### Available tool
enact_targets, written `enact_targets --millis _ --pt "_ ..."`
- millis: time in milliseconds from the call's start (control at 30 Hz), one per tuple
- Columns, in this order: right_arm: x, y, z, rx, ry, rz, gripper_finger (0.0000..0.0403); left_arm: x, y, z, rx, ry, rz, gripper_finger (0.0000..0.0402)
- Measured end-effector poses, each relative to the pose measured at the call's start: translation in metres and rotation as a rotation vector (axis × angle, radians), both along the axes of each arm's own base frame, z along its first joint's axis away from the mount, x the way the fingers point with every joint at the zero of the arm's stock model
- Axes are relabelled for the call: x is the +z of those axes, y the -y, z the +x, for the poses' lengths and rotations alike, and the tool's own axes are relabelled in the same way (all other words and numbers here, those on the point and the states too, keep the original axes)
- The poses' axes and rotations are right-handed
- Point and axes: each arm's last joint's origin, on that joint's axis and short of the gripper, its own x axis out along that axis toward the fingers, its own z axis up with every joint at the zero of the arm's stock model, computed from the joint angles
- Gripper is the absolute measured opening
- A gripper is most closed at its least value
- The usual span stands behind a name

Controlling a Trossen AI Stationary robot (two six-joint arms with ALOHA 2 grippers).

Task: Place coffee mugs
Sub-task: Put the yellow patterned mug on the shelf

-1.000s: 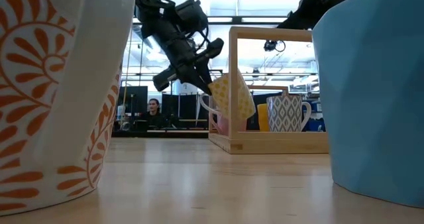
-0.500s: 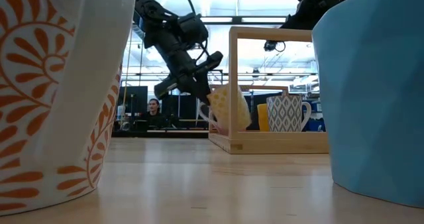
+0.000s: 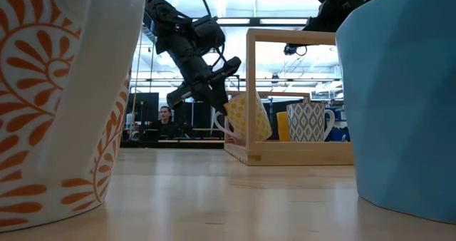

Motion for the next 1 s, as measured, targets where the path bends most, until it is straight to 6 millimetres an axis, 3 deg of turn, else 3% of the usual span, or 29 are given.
enact_targets --millis 1000 --pt "0.0000 -0.0001 0.0000 0.000 0.000 0.000 0.0220 0.0027 -0.0011 0.0022 0.027 0.018 0.048 0.0070"
